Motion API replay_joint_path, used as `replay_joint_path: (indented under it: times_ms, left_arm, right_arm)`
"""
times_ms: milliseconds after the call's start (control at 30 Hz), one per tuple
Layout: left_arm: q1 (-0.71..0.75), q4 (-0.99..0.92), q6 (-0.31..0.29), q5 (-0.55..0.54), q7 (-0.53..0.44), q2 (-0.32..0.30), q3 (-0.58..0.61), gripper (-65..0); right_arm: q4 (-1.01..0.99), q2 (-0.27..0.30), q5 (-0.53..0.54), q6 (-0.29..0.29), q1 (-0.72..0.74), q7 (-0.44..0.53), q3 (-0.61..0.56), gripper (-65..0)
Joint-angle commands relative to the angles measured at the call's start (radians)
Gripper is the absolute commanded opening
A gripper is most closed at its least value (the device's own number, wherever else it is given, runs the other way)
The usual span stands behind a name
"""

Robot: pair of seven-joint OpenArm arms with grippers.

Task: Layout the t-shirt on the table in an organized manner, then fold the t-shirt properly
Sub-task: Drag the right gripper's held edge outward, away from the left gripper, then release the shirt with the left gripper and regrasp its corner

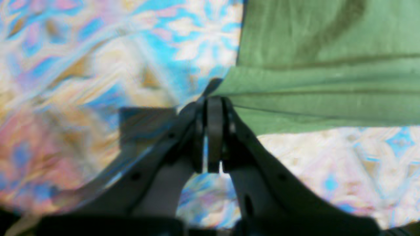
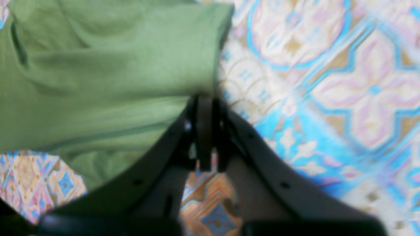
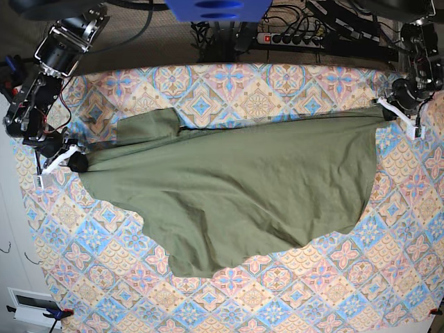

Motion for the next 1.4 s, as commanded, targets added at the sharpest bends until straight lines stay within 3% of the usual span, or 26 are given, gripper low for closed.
replay_joint_path:
  times_ms: [0,200,400,700,933,1133,1367]
  left_arm:
    - [-0.002,0.014,0.006,0.002,-0.017,-0.027,-0.01,-65.0]
    - [0.002,0.018,0.003,-0.002,-0.007,-0.027,-0.009,-65.0]
    - [0.091,0.02,-0.106,-0.002,0.011,-0.073,0.041,-62.6]
    - [0.177,0.02,-0.111,-0.007,0.008,-0.067,0.037,-60.5]
    - [0.18,0.063,-0.112,-0.127,0.016,-0.029,0.044,-59.8]
    - [0.179,0.077,-0.106,-0.168,0.016,0.007,0.044,-48.7]
    - [0.172,0.078,-0.106,-0.176,0.016,0.033,0.048,-46.9]
  right_arm:
    - [0.01,0.037,0.009,-0.001,0.019,0.022,0.012,-63.8]
    - [0.008,0.049,0.001,-0.001,0.018,0.014,0.002,-63.9]
    - [0.008,0.049,0.0,-0.003,0.018,0.023,-0.087,-63.9]
    - [0.008,0.049,0.0,-0.003,0.018,0.023,-0.1,-63.9]
    - [0.008,0.049,0.0,-0.003,0.018,0.025,-0.099,-63.9]
    - [0.008,0.049,0.0,-0.003,0.016,0.025,-0.099,-63.9]
    - [0.008,0.049,0.0,-0.003,0.015,0.025,-0.099,-63.9]
